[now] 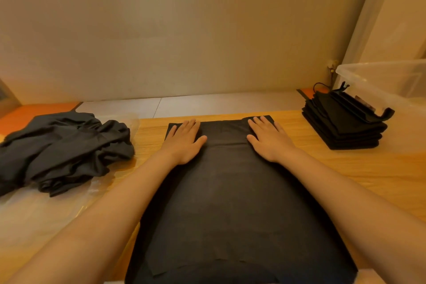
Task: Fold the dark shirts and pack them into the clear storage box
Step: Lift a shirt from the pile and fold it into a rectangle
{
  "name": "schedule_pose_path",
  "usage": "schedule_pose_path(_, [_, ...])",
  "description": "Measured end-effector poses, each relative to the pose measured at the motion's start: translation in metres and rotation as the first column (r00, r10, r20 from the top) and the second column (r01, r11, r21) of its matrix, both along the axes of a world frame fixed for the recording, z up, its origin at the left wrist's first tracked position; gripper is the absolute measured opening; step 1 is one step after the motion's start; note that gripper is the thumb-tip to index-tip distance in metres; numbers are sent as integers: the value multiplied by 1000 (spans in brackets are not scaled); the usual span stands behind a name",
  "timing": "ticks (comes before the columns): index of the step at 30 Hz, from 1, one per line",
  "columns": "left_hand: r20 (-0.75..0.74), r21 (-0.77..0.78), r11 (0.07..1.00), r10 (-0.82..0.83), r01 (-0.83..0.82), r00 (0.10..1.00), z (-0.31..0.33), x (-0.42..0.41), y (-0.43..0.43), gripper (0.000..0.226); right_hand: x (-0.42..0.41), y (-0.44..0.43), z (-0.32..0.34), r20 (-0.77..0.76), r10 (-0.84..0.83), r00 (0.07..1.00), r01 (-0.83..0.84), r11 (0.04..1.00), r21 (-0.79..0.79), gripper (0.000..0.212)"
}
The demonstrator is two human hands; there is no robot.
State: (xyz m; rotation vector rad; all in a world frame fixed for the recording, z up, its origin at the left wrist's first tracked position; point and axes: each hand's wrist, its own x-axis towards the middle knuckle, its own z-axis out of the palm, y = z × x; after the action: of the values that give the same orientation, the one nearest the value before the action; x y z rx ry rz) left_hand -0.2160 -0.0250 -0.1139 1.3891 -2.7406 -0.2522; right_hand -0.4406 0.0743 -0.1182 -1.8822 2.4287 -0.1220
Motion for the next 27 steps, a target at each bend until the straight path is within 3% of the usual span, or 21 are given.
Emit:
schedule_pose_path(4, [40,31,995,98,-99,994,-9,-4,-37,65,-16,-39,-6,15,-29,999,28,997,66,59])
schedule_pose_path(8, [57,-8,996,95,-94,994,-18,-8,-59,65,-28,-63,-11,3,-37,999,36,994,99,63])
schedule_pose_path(14, [42,-47,991,126,-124,991,-27,-11,-70,63,-33,-75,-20,-20,-42,999,42,999,34,63])
schedule_pose_path(23, [62,47,984,171,-174,983,-16,-20,-85,66,-40,-89,-12,37,-23,999,20,997,76,60])
schedule_pose_path(27, [-23,11,984,178,-178,984,-11,-19,-79,64,-37,-87,-8,40,-47,998,46,999,23,59])
